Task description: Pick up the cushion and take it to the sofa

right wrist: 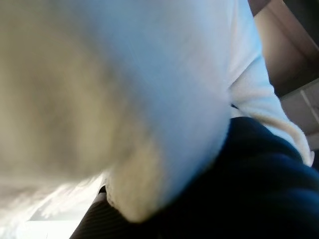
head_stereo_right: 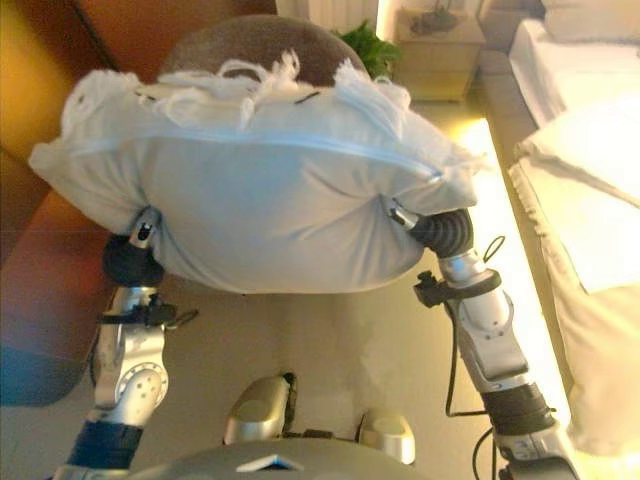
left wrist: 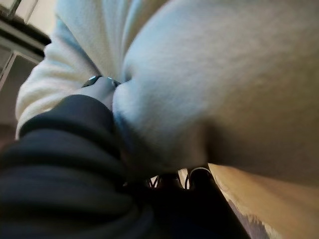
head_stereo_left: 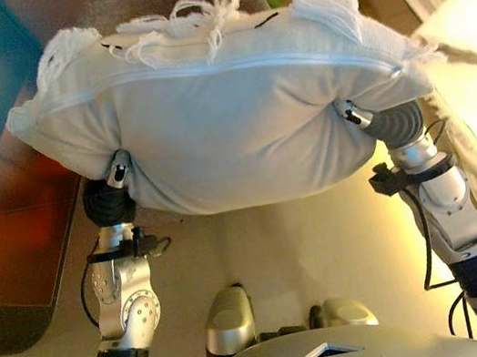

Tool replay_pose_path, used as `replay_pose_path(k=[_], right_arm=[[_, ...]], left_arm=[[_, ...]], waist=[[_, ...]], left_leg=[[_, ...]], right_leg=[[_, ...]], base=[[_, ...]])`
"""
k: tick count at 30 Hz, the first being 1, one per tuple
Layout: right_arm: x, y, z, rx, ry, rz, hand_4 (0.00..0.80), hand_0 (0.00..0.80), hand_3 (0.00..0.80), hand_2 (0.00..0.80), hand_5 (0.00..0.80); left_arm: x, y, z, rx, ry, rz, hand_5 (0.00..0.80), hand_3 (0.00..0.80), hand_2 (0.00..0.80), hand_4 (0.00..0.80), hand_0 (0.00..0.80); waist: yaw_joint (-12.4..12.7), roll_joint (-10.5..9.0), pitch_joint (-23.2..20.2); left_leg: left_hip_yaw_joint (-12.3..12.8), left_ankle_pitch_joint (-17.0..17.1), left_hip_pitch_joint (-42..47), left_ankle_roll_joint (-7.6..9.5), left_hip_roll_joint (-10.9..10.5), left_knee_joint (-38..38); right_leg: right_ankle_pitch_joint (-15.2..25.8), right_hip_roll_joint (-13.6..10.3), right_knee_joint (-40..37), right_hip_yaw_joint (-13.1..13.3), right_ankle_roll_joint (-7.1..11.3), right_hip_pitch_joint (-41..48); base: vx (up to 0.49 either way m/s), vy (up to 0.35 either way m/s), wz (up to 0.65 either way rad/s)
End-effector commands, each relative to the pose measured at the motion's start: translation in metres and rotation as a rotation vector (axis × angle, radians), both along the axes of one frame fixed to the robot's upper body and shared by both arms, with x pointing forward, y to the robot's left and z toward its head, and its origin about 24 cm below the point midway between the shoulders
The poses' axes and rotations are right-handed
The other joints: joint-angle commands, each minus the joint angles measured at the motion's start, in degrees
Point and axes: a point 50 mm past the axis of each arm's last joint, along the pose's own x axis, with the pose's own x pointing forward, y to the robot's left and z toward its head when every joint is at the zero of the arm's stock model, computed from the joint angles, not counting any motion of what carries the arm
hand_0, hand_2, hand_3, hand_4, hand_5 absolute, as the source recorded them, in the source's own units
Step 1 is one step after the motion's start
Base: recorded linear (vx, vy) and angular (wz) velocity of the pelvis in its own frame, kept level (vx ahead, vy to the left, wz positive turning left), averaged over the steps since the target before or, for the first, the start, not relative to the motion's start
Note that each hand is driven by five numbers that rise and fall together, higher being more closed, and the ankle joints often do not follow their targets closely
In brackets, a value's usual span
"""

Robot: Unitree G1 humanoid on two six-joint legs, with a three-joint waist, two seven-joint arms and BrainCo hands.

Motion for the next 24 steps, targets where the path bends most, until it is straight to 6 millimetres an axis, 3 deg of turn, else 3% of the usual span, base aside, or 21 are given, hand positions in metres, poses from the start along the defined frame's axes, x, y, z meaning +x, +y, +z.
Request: replay_pose_path(k=[1, 3, 4, 5, 6, 7, 9, 10, 12, 14, 16, 18, 20, 24], right_arm=[[-0.014, 0.018, 0.038, 0.023, -0.202, 0.152, 0.800, 0.800, 0.800, 0.800, 0.800], [-0.015, 0.014, 0.041, 0.018, -0.225, 0.159, 0.800, 0.800, 0.800, 0.800, 0.800], [-0.015, 0.013, 0.041, 0.019, -0.228, 0.160, 0.800, 0.800, 0.800, 0.800, 0.800], [-0.017, 0.009, 0.039, 0.022, -0.229, 0.147, 0.800, 0.800, 0.800, 0.800, 0.800], [-0.018, 0.007, 0.038, 0.027, -0.226, 0.140, 0.800, 0.800, 0.800, 0.800, 0.800], [-0.021, 0.000, 0.037, 0.040, -0.209, 0.125, 0.800, 0.800, 0.800, 0.800, 0.800], [-0.024, -0.004, 0.034, 0.059, -0.189, 0.105, 0.800, 0.800, 0.800, 0.800, 0.800], [-0.025, -0.005, 0.033, 0.069, -0.188, 0.094, 0.800, 0.800, 0.800, 0.800, 0.800], [-0.026, 0.001, 0.031, 0.070, -0.198, 0.077, 0.800, 0.800, 0.800, 0.800, 0.800], [-0.023, 0.003, 0.031, 0.089, -0.201, 0.056, 0.800, 0.800, 0.800, 0.800, 0.800], [-0.019, 0.002, 0.034, 0.095, -0.211, 0.023, 0.800, 0.800, 0.800, 0.800, 0.800], [-0.013, 0.005, 0.036, 0.103, -0.219, 0.017, 0.800, 0.800, 0.800, 0.800, 0.800], [-0.011, 0.006, 0.036, 0.096, -0.222, 0.000, 0.800, 0.800, 0.800, 0.800, 0.800], [-0.008, 0.003, 0.035, 0.099, -0.196, -0.017, 0.800, 0.800, 0.800, 0.800, 0.800]], left_arm=[[-0.006, -0.013, 0.053, -0.017, -0.321, -0.053, 0.800, 0.800, 0.800, 0.800, 0.800], [-0.006, -0.010, 0.055, -0.016, -0.339, -0.042, 0.800, 0.800, 0.800, 0.800, 0.800], [-0.006, -0.010, 0.055, -0.014, -0.341, -0.040, 0.800, 0.800, 0.800, 0.800, 0.800], [-0.004, -0.009, 0.056, -0.018, -0.328, -0.044, 0.800, 0.800, 0.800, 0.800, 0.800], [-0.004, -0.009, 0.055, -0.021, -0.318, -0.045, 0.800, 0.800, 0.800, 0.800, 0.800], [-0.003, -0.007, 0.055, -0.021, -0.303, -0.049, 0.800, 0.800, 0.800, 0.800, 0.800], [-0.003, -0.008, 0.055, 0.000, -0.297, -0.053, 0.800, 0.800, 0.800, 0.800, 0.800], [-0.003, -0.009, 0.057, 0.017, -0.300, -0.064, 0.800, 0.800, 0.800, 0.800, 0.800], [0.000, -0.012, 0.061, 0.043, -0.298, -0.065, 0.800, 0.800, 0.800, 0.800, 0.800], [0.005, -0.015, 0.064, 0.049, -0.297, -0.086, 0.800, 0.800, 0.800, 0.800, 0.800], [0.012, -0.019, 0.066, 0.060, -0.298, -0.121, 0.800, 0.800, 0.800, 0.800, 0.800], [0.014, -0.023, 0.066, 0.065, -0.299, -0.126, 0.800, 0.800, 0.800, 0.800, 0.800], [0.014, -0.025, 0.064, 0.059, -0.295, -0.145, 0.800, 0.800, 0.800, 0.800, 0.800], [0.010, -0.031, 0.057, 0.070, -0.273, -0.174, 0.800, 0.800, 0.800, 0.800, 0.800]], waist=[[0.66, 1.87, -4.74], [0.48, 1.61, -4.91], [0.51, 1.28, -4.89], [0.45, 0.70, -5.76], [0.51, 0.11, -6.16], [0.87, -1.18, -7.50], [1.68, -2.86, -9.04], [2.16, -3.34, -9.49], [1.72, -4.21, -9.66], [0.59, -4.65, -9.10], [-0.38, -5.22, -8.29], [-1.54, -4.64, -7.27], [-3.24, -4.44, -6.09], [-4.67, -4.79, -5.95]], left_leg=[[-0.67, 22.10, -2.74, -3.55, 5.16, -11.06], [1.70, 20.07, -3.62, -4.13, 8.59, -10.24], [2.52, 19.35, -3.48, -3.99, 8.62, -10.16], [4.63, 18.14, -3.69, -3.80, 8.89, -8.62], [4.96, 17.31, -4.03, -3.32, 8.33, -7.43], [5.55, 14.85, -5.19, -1.53, 6.57, -3.92], [5.36, 11.97, -6.24, 0.62, 3.90, -1.42], [5.29, 10.57, -6.14, 2.17, 2.14, -0.58], [5.06, 8.61, -5.05, 4.09, -0.62, -0.09], [4.50, 7.94, -3.17, 4.85, -2.47, -0.96], [4.20, 7.82, -0.54, 4.56, -4.16, -2.71], [2.99, 7.45, 3.25, 3.96, -4.28, -5.05], [0.05, 6.42, 6.34, 3.71, -4.90, -6.66], [-4.51, 3.84, 10.28, 3.50, -5.46, -8.35]], right_leg=[[-1.45, -0.73, -0.03, -5.06, -0.07, 7.94], [-3.20, -4.15, 2.85, -6.52, 2.23, 8.66], [-3.27, -5.00, 3.27, -6.72, 2.73, 8.70], [-1.89, -7.51, 5.14, -8.40, 4.64, 9.96], [-0.63, -8.54, 5.81, -8.66, 5.51, 10.58], [4.49, -10.41, 7.98, -8.65, 7.22, 12.13], [11.36, -12.49, 10.91, -8.45, 7.81, 12.49], [16.70, -13.26, 15.35, -7.70, 7.88, 11.71], [20.55, -12.84, 20.25, -5.55, 7.52, 7.49], [18.34, -9.53, 18.62, -4.64, 6.51, 2.59], [15.27, -7.32, 10.12, -8.74, 5.64, -2.85], [15.96, -6.17, 2.64, -11.15, 4.80, -9.25], [16.64, -4.99, -3.08, -9.68, 4.60, -11.53], [21.21, -5.18, -8.49, -6.40, 5.90, -12.11]], base=[[0.445, 0.267, -0.06], [0.482, 0.311, -0.14], [0.568, 0.371, -0.39], [0.505, 0.328, -0.62], [0.621, 0.400, -0.61], [0.505, 0.300, -0.43], [0.483, 0.267, -0.05], [0.444, 0.225, 0.07], [0.459, 0.180, 0.12], [0.412, 0.088, 0.27], [0.409, 0.004, 0.46], [0.348, -0.085, 0.19], [0.369, -0.121, 0.45], [0.339, -0.148, 1.18]])
